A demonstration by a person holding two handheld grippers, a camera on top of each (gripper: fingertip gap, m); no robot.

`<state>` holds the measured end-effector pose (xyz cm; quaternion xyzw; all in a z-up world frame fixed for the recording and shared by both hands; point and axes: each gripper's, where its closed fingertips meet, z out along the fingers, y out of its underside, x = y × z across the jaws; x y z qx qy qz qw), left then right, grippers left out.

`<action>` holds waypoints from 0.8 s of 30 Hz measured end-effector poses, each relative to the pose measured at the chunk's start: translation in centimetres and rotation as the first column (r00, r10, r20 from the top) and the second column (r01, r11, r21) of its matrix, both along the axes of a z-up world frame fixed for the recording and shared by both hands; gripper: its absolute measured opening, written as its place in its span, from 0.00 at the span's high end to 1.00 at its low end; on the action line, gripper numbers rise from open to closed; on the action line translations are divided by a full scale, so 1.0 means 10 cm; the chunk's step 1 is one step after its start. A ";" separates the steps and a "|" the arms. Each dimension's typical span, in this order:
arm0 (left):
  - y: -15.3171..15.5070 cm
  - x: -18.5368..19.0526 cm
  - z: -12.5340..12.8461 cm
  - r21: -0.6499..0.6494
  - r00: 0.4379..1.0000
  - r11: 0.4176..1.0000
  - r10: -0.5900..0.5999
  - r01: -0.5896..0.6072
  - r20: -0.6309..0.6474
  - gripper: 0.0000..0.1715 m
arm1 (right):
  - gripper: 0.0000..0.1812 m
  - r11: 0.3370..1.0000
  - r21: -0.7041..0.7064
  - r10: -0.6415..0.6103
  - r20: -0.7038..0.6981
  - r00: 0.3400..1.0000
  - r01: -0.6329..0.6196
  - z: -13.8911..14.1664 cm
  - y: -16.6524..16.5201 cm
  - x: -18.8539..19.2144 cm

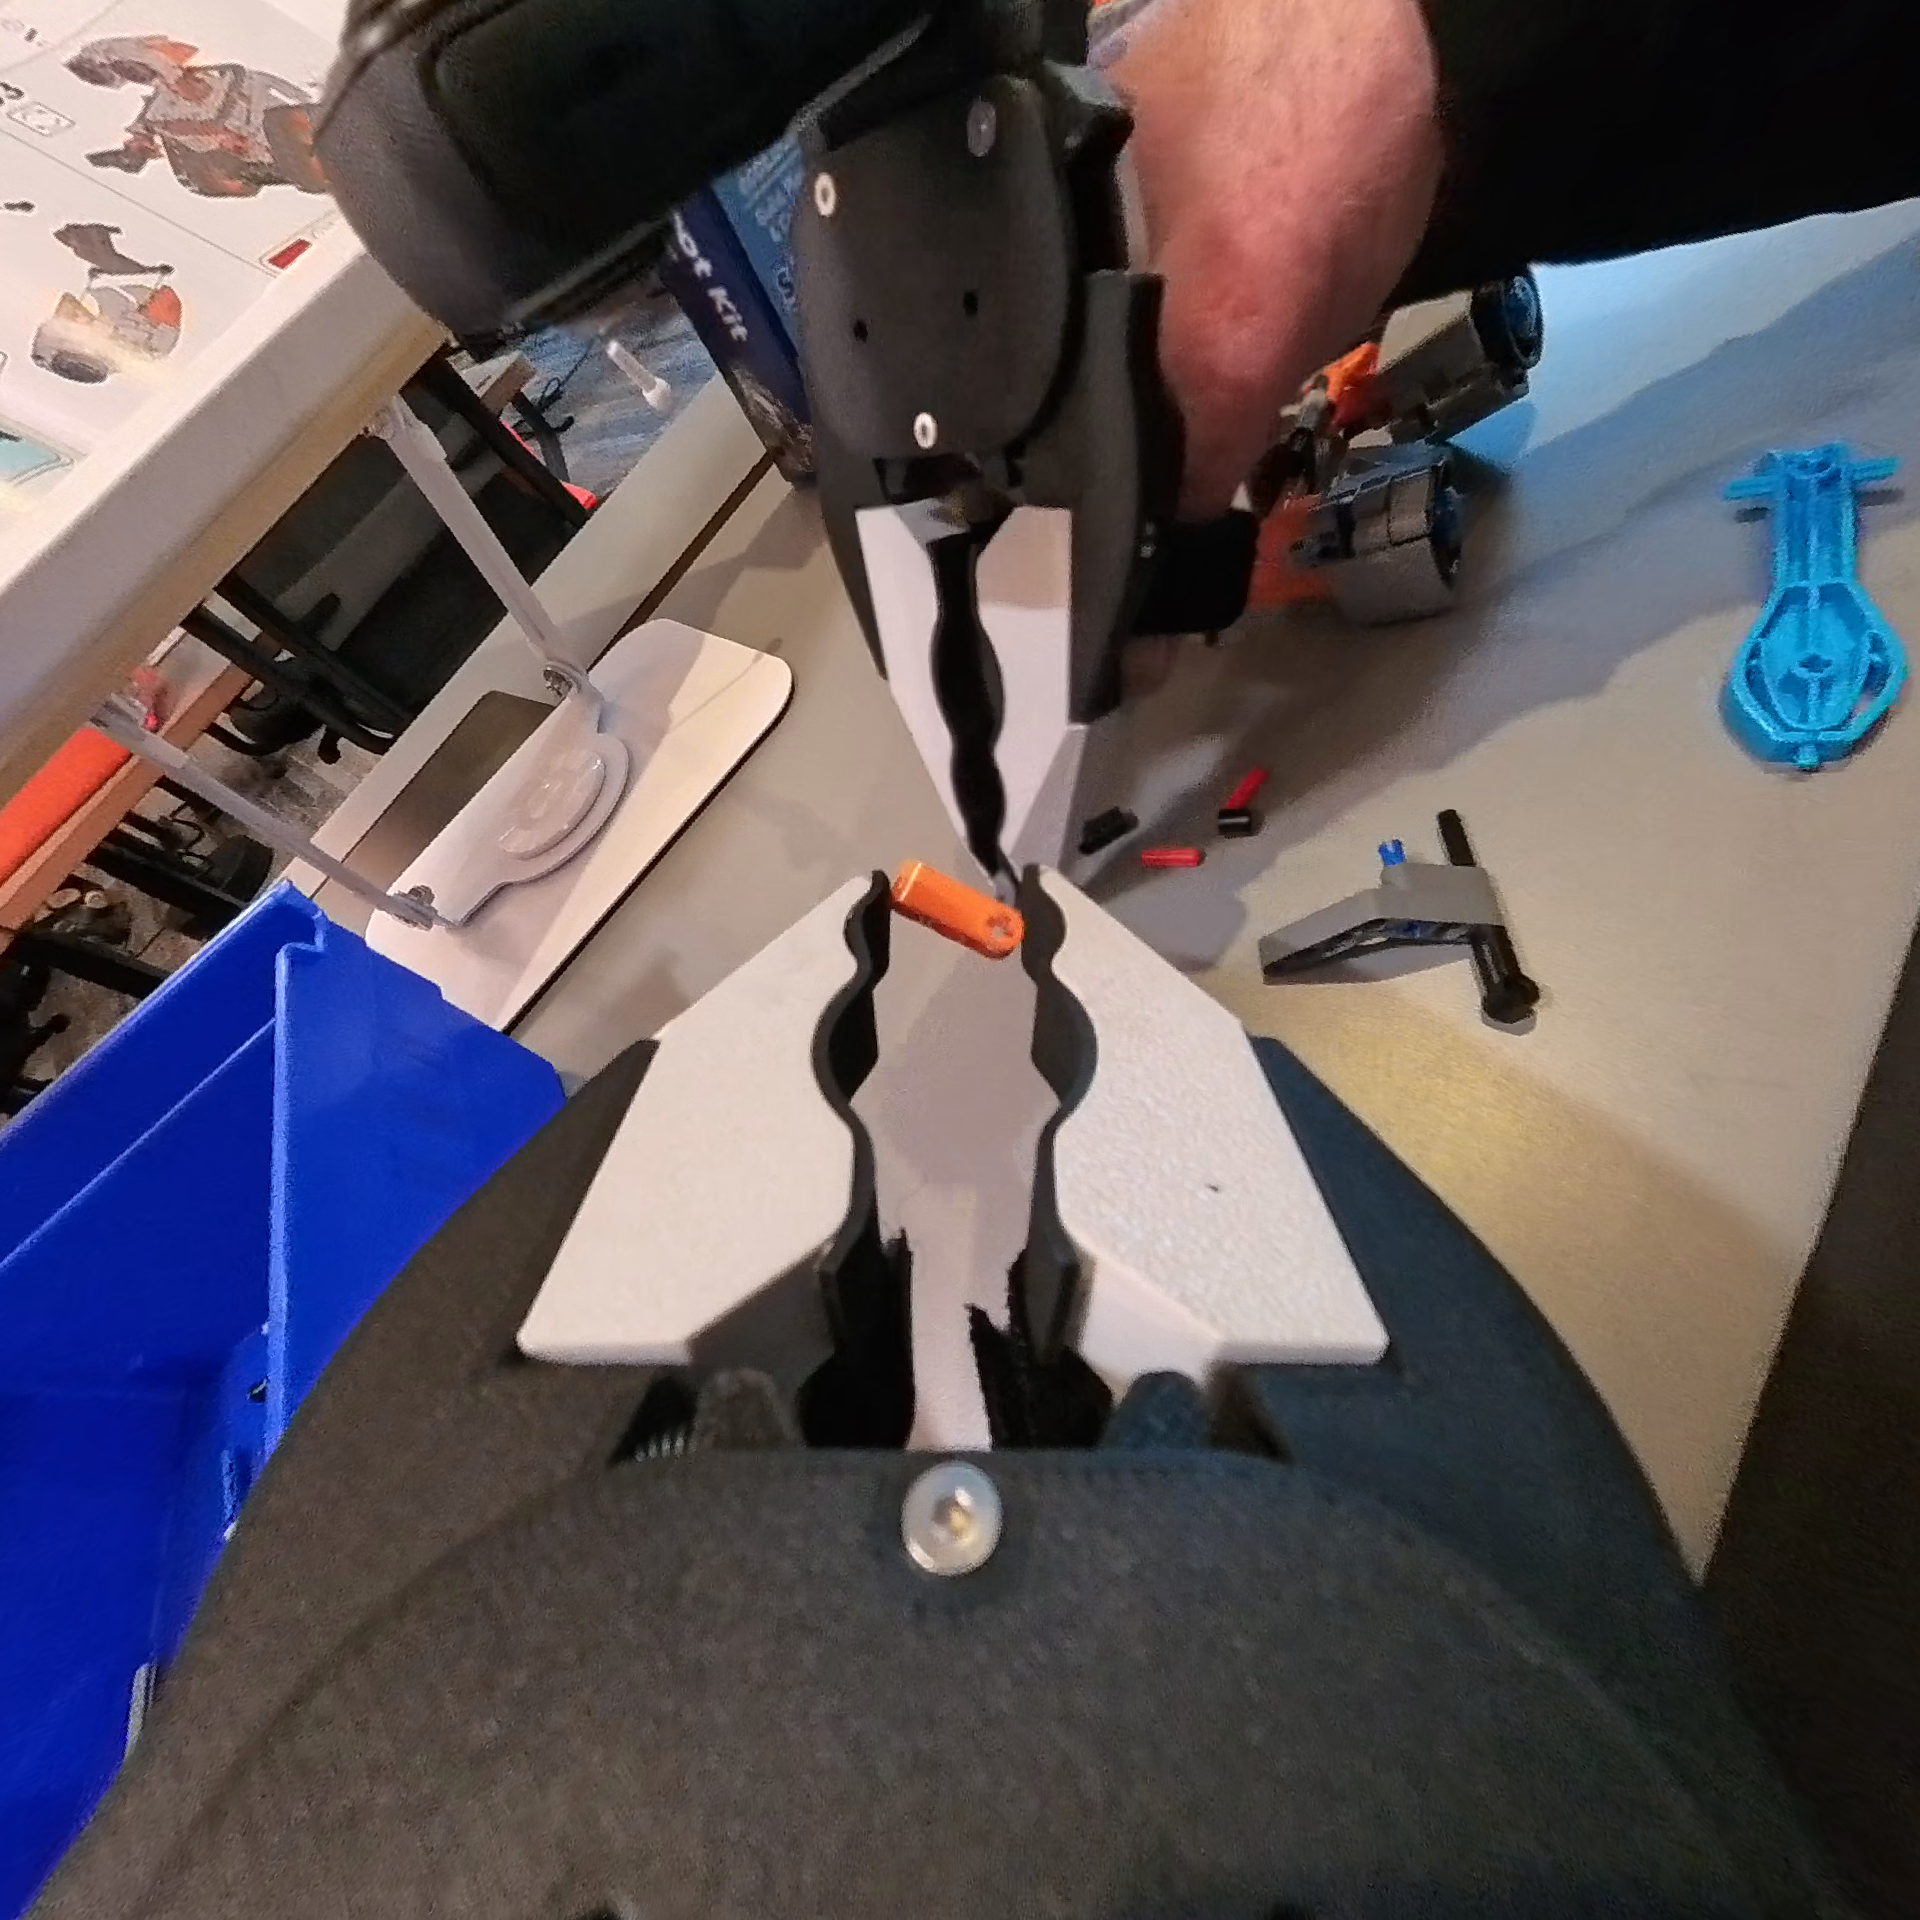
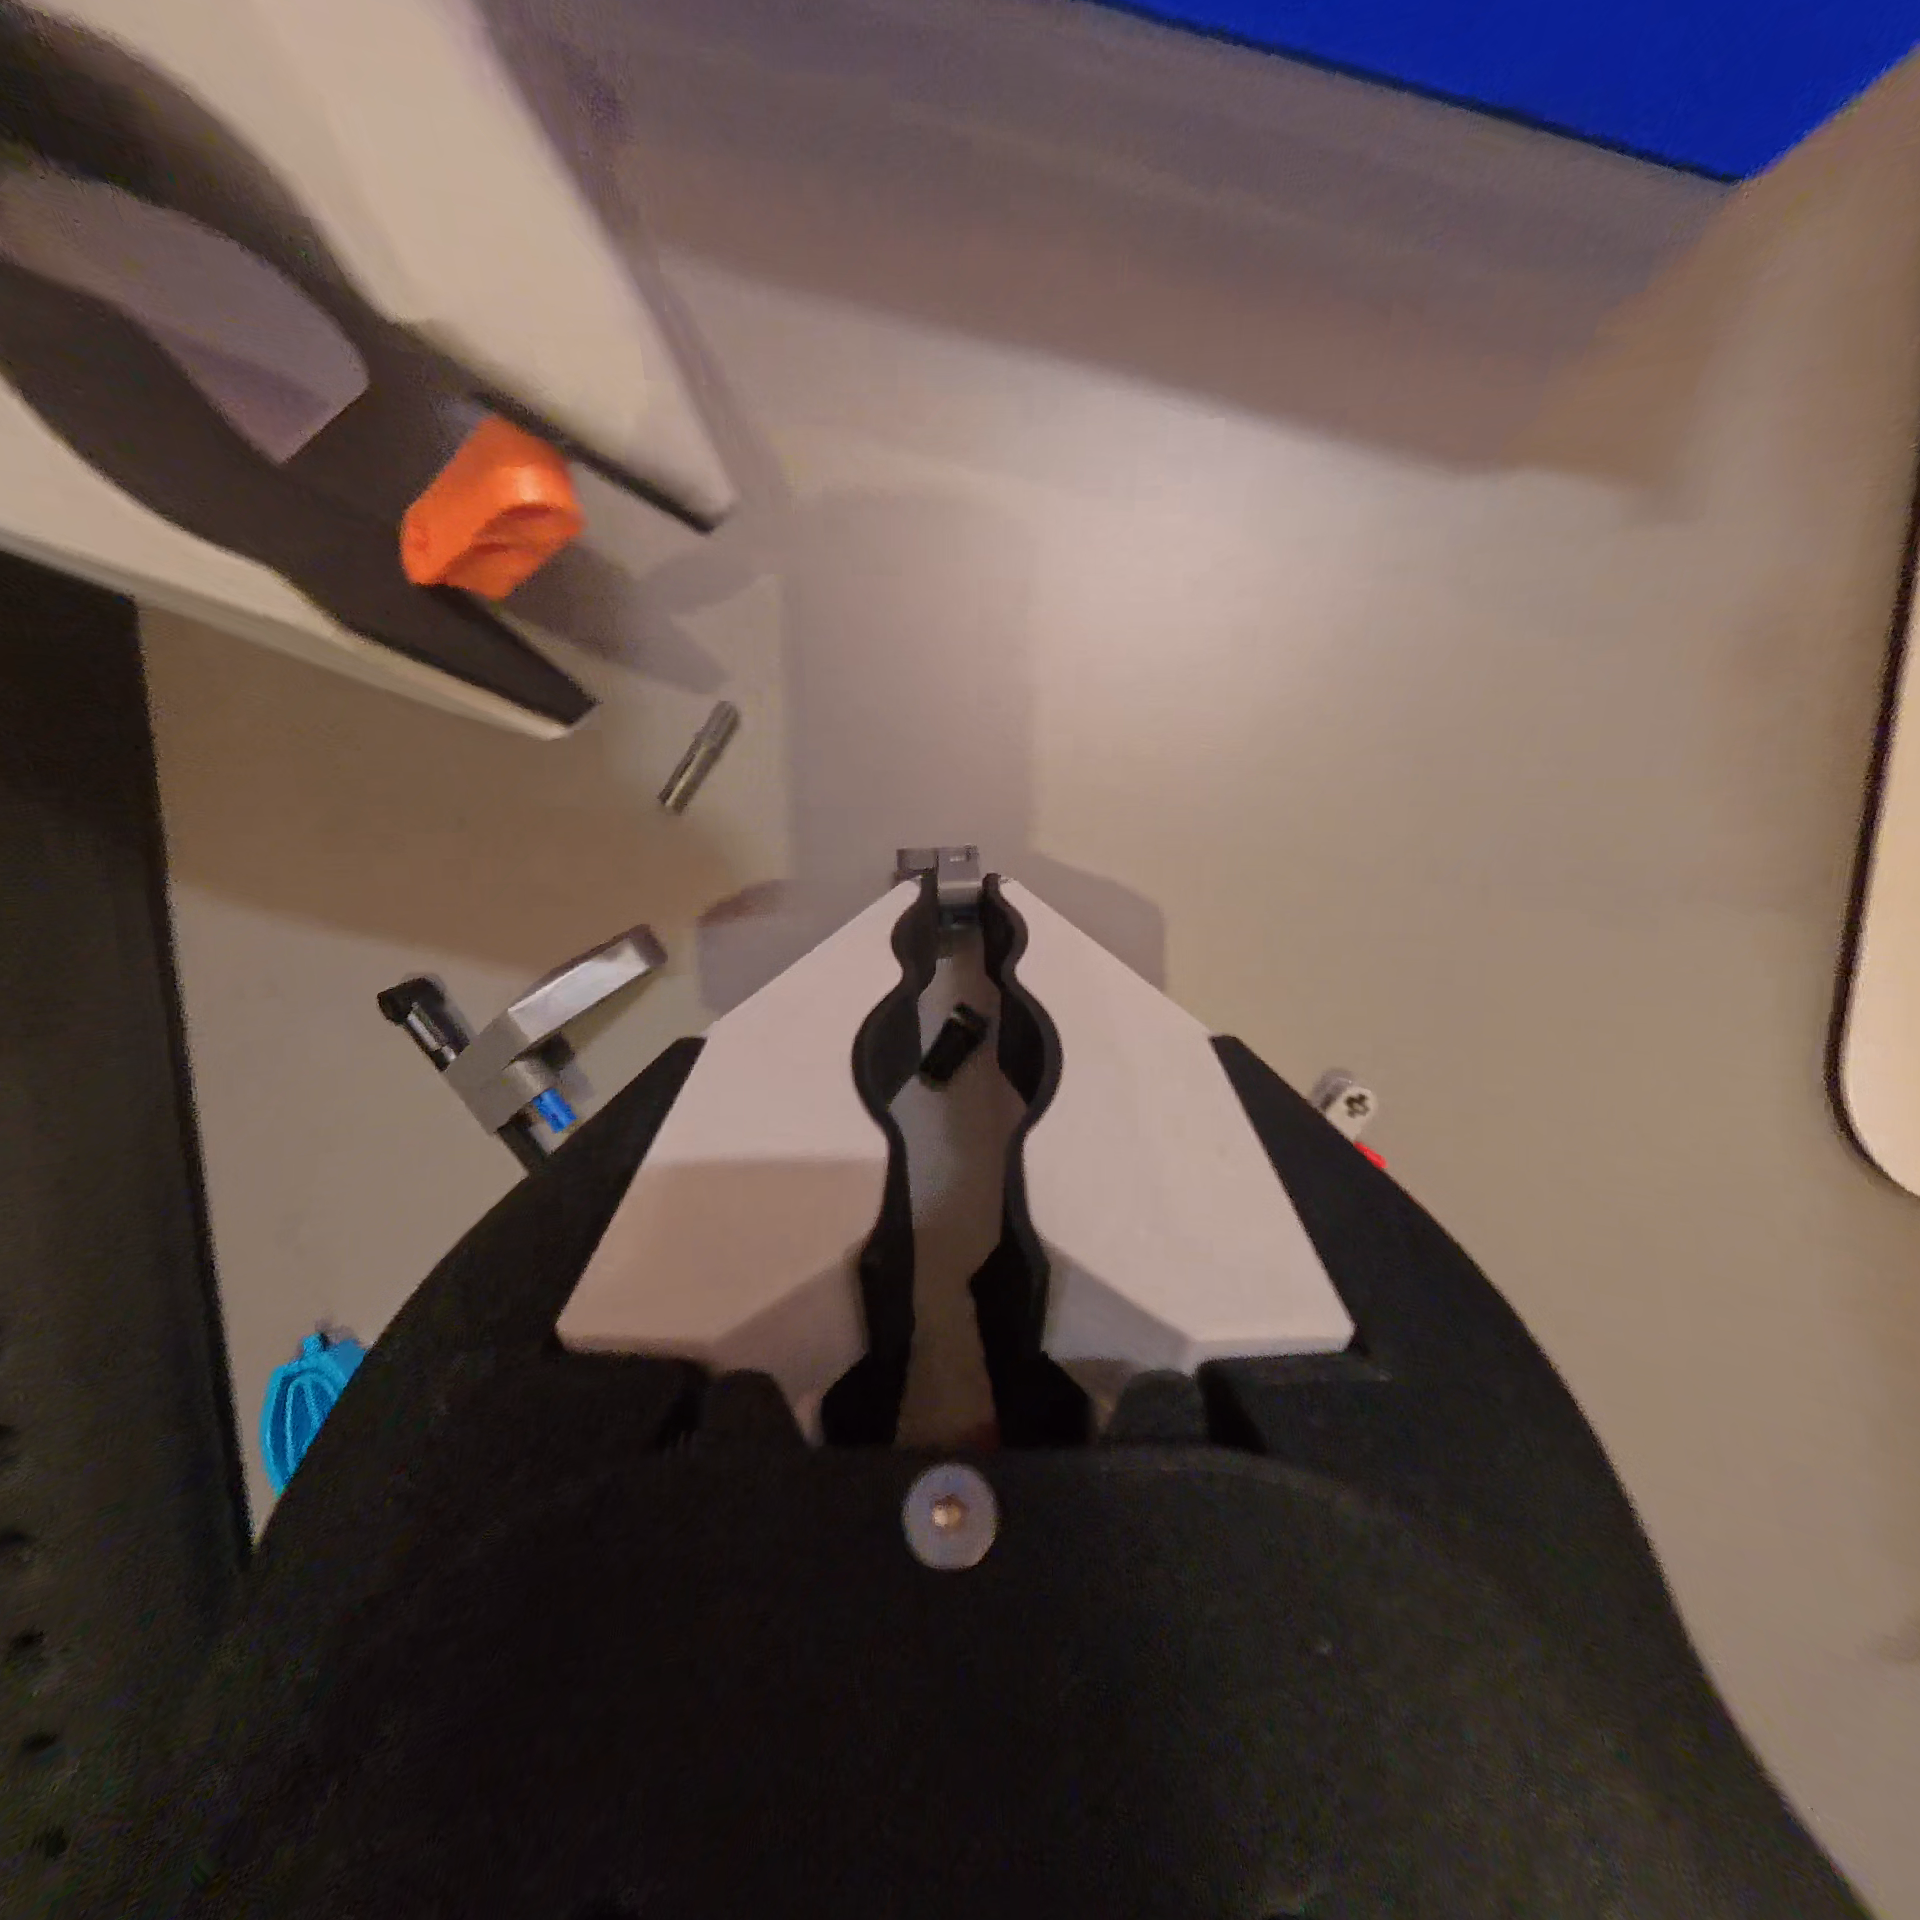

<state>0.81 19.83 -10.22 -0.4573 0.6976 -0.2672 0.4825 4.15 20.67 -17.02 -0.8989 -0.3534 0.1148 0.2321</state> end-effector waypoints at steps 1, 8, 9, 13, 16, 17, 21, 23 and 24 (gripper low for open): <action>0.00 0.00 -0.01 0.000 1.000 1.000 0.001 -0.001 -0.002 0.87 | 0.98 1.000 0.002 -0.028 -0.005 1.000 0.028 0.00 0.03 0.04; 0.00 0.01 -0.04 -0.012 1.000 1.000 0.002 -0.002 -0.016 0.87 | 0.97 0.995 0.016 -0.099 -0.042 0.994 0.100 -0.03 0.14 0.13; 0.00 0.01 -0.04 -0.013 1.000 1.000 0.002 -0.002 -0.018 0.87 | 0.97 0.995 0.018 -0.094 -0.041 0.995 0.095 -0.03 0.14 0.13; 0.00 0.02 -0.06 -0.015 1.000 1.000 0.000 0.000 -0.022 0.87 | 0.97 0.997 0.037 -0.072 -0.029 0.997 0.073 -0.03 0.14 0.12; 0.00 0.02 -0.07 -0.014 1.000 1.000 0.003 -0.003 -0.030 0.87 | 0.97 0.996 0.049 -0.067 -0.022 0.997 0.069 -0.03 0.15 0.13; 0.00 0.02 -0.08 -0.016 0.999 1.000 0.004 -0.004 -0.033 0.87 | 0.97 0.996 0.049 -0.067 -0.023 0.997 0.068 -0.03 0.15 0.14; 0.02 0.04 -0.12 -0.051 0.999 0.999 0.016 -0.018 -0.048 0.87 | 0.97 0.995 0.071 -0.063 -0.025 0.998 0.065 0.01 0.16 0.16; 0.02 0.05 -0.21 -0.084 0.996 0.996 0.018 -0.025 -0.087 0.87 | 0.97 0.994 0.086 -0.063 -0.026 0.998 0.065 0.04 0.16 0.18; 0.02 0.06 -0.28 -0.088 0.993 0.996 0.020 -0.030 -0.116 0.87 | 0.98 0.993 0.096 -0.063 -0.028 0.998 0.065 0.06 0.16 0.18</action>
